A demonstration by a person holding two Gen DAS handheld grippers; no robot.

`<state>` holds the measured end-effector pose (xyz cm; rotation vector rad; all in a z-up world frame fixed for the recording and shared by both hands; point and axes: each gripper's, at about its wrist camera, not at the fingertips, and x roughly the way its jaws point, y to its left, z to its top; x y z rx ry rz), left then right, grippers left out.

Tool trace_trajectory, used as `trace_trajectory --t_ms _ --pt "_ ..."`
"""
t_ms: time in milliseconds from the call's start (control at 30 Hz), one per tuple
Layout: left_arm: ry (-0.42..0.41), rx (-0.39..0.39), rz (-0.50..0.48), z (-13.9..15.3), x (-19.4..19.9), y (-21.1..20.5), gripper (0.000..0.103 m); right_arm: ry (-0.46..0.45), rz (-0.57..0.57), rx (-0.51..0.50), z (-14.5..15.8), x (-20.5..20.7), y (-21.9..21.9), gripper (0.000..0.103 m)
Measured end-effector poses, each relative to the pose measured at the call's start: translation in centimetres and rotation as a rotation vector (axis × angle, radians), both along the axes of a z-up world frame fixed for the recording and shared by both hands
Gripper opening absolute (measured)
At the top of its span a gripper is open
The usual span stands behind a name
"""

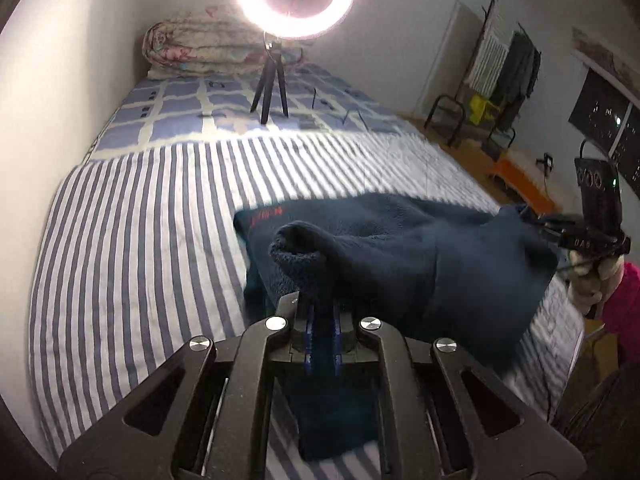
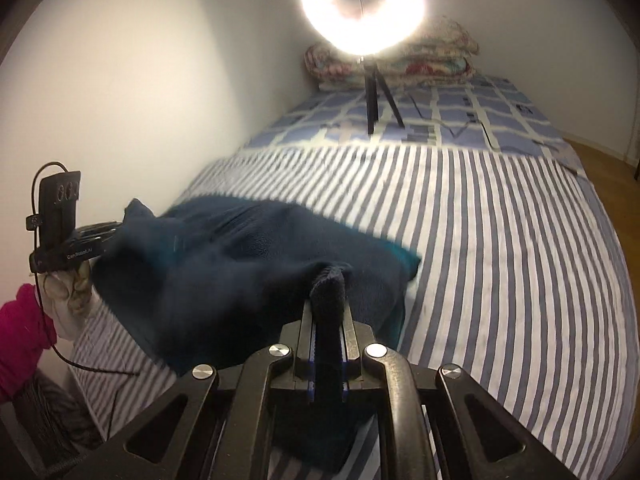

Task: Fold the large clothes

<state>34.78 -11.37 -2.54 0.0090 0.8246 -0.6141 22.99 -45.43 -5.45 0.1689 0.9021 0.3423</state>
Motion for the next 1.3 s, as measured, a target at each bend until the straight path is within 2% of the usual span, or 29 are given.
trace_trajectory --t_ms 200,400,500,533,567,633,700,767,800,833,900,967,1067,1233,1300 --pt "0.031 0.064 -0.004 -2.8 -3.6 -0.3 0.005 0.007 0.009 -0.059 -0.8 -2.2 1.3 0.006" --pt "0.026 0.087 -0.001 -2.9 -5.6 -0.2 0.005 -0.024 0.025 -0.169 -0.6 -3.7 2.0 0.007" --pt "0.021 0.118 -0.013 -2.3 -6.4 0.2 0.016 -0.052 0.042 -0.237 -0.1 -4.9 2.4 0.015" --pt "0.021 0.123 -0.014 -2.1 -6.9 0.4 0.024 -0.06 0.042 -0.244 0.2 -5.3 2.3 0.02" --pt "0.027 0.117 -0.015 -1.8 -7.4 0.9 0.037 -0.068 0.036 -0.243 0.6 -6.1 1.9 0.023" --pt "0.036 0.075 -0.019 -0.9 -8.3 2.0 0.054 -0.087 0.022 -0.216 1.6 -7.4 1.0 0.025" --pt "0.064 -0.005 -0.004 0.1 -8.4 3.6 0.058 -0.093 0.003 -0.147 2.6 -8.9 -0.1 0.03" --pt "0.125 -0.118 0.028 0.6 -7.9 5.2 0.067 -0.082 -0.01 -0.014 3.6 -9.8 -1.4 0.043" --pt "0.163 -0.182 0.053 0.7 -7.3 6.0 0.069 -0.074 -0.015 0.042 3.8 -9.9 -1.9 0.049" --pt "0.204 -0.24 0.076 0.5 -6.7 6.5 0.069 -0.056 -0.033 0.125 3.9 -9.8 -2.5 0.062" --pt "0.321 -0.379 0.144 -0.5 -4.8 7.7 0.069 -0.021 -0.08 0.247 3.4 -9.1 -3.3 0.064" --pt "0.424 -0.479 0.192 -2.0 -3.3 8.3 0.069 0.05 -0.14 0.369 2.1 -7.4 -4.0 0.064" --pt "0.508 -0.562 0.238 -3.6 -1.5 8.3 0.069 0.153 -0.201 0.52 -0.4 -4.9 -4.0 0.064" --pt "0.56 -0.596 0.276 -5.2 0.4 7.7 0.069 0.225 -0.227 0.497 -3.2 -2.2 -1.2 0.065" --pt "0.565 -0.581 0.274 -5.7 0.6 7.2 0.067 0.253 -0.207 0.446 -4.3 -1.4 0.3 0.061"
